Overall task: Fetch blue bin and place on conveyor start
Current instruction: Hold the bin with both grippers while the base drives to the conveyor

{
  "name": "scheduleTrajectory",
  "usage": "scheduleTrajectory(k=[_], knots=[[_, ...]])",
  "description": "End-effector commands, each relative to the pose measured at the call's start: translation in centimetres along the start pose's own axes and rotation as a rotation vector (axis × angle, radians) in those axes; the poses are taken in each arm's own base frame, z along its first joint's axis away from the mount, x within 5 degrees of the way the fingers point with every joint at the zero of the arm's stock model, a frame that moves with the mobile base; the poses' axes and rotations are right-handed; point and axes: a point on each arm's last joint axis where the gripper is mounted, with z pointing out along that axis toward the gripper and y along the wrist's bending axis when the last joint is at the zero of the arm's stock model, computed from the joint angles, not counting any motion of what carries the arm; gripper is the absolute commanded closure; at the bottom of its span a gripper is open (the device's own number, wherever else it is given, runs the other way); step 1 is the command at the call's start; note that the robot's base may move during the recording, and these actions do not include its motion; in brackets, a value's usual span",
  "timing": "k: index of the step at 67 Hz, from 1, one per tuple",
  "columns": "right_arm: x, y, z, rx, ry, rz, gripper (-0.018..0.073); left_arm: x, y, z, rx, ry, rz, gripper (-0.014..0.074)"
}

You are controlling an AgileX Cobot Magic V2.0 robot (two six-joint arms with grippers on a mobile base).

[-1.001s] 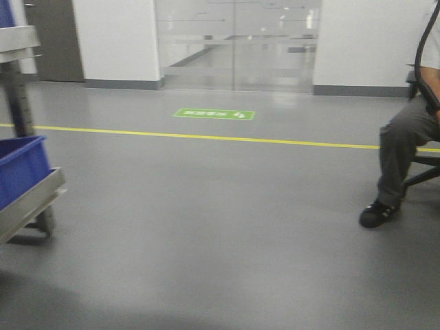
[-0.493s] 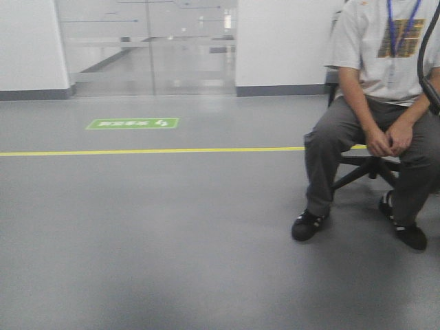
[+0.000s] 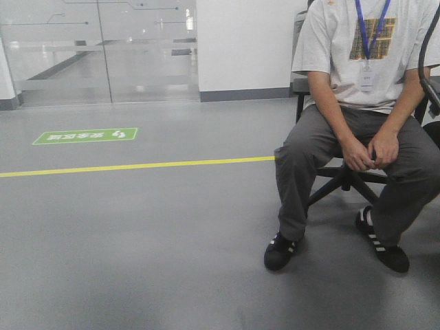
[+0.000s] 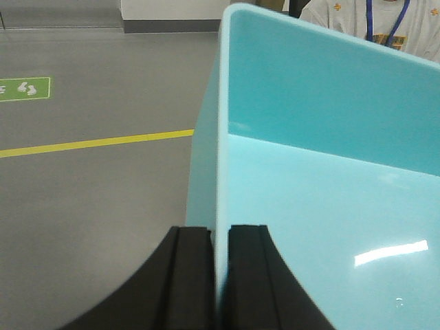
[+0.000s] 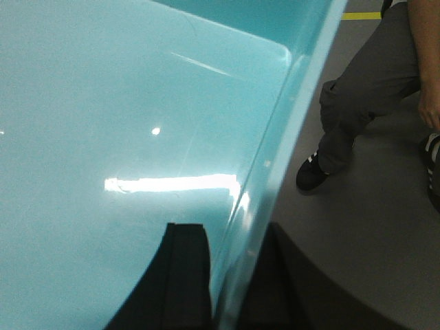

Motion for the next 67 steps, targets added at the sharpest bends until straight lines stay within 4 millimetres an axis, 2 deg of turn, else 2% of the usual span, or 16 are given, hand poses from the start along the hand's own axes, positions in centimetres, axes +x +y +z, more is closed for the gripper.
scheduleTrajectory(k=[1,26,67], knots=[[-0.7,0.4,-1.3,-0.015,-0.057,-0.040,0.0713,-1.1,-0.2,-0.6,0.008,-0.089,-0.003,0.0708],[-1.0,0.4,-1.2,-0.017,-0.086,-0.040,0.0713,-1.1,-0.1,-0.6,0.006,-0.089,-0.001,0.0708],[-3.7,0.7,-1.9,-0.043,-0.399,-0.038,0.0713,-1.1,-0.1,-0.6,0.006,-0.089,-0.001,0.0708]])
